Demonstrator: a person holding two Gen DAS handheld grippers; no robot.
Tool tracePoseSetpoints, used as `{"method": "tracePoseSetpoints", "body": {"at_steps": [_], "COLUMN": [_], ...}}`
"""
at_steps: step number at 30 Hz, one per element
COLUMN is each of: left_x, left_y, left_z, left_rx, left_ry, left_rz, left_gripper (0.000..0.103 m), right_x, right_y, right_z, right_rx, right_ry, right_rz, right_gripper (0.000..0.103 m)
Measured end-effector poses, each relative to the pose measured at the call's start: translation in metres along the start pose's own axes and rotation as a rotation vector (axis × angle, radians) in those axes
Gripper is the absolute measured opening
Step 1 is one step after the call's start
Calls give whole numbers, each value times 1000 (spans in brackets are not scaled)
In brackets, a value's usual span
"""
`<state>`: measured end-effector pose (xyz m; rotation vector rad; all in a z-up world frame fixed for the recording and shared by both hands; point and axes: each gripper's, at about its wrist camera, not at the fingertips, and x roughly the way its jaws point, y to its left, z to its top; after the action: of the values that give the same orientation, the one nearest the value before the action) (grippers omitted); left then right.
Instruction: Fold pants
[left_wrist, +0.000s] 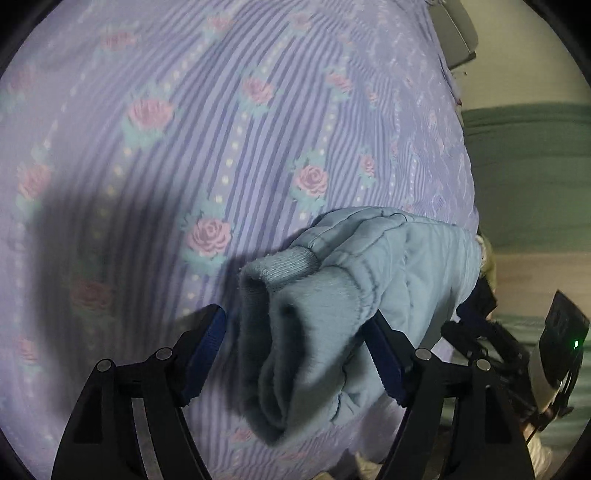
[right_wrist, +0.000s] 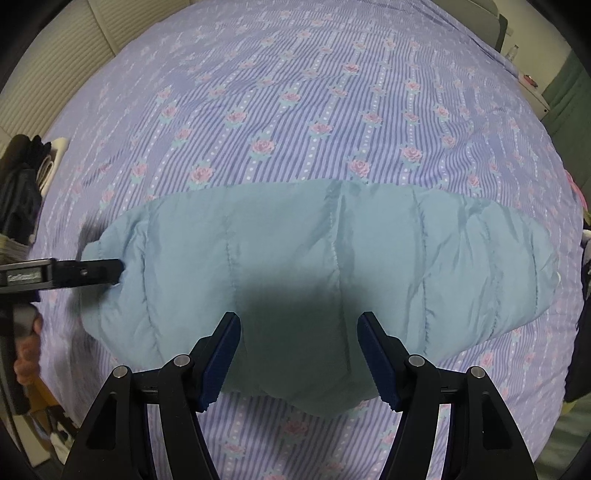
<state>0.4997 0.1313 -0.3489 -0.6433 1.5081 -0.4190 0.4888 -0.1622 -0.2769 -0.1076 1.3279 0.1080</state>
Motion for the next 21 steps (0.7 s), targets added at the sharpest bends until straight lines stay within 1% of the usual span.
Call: {"method": "tracePoseSetpoints", "body": {"at_steps": [1,2,3,4,5,7,9,12,13,15,17,19,20,21], "left_x": [2,6,8,6,0,-4,-14,-34,-40,-40,-30,-26,-27,-30], "left_y": [2,0,-5,-8,-14,-28,-41,-49,-49,-47,-48,-55,-63,-69], "left_z": [0,1,2,1,0,0,-1,2,7,15,22,22,20,16], "left_rx": [-9,-15,-11,9,46,105,158,197,201,218,236,269,278,286], "left_ry": [3,7,6,4,-1,-17,-45,-126,-154,-161,-125,-117,-129,-146], "left_rz": [-21,-38,-25,-28,-8,50,107,173,207,258,291,358,398,426], "left_gripper": [63,60,52,38,37,30,27,26,26,27,29,39,41,46], "right_x": [0,0,-1,-1,-1,-1,-2,-5,-7,-10,-11,-11,-12,-13], "right_y": [0,0,0,0,-1,-2,-4,-8,-10,-13,-14,-13,-11,-11], "right_z": [0,-1,-1,-1,-2,-2,-3,-6,-7,-11,-14,-19,-23,-26], "right_rx": [-2,-3,-2,-1,-1,2,9,32,39,61,73,70,64,61], "right_ry": [1,2,2,1,-1,-3,-8,-26,-30,-42,-44,-45,-47,-50], "right_rz": [-5,-8,-8,-8,-11,-16,-19,-26,-30,-26,-29,-19,-15,-9], "right_gripper": [67,67,67,67,67,67,67,67,67,67,67,67,67,67]}}
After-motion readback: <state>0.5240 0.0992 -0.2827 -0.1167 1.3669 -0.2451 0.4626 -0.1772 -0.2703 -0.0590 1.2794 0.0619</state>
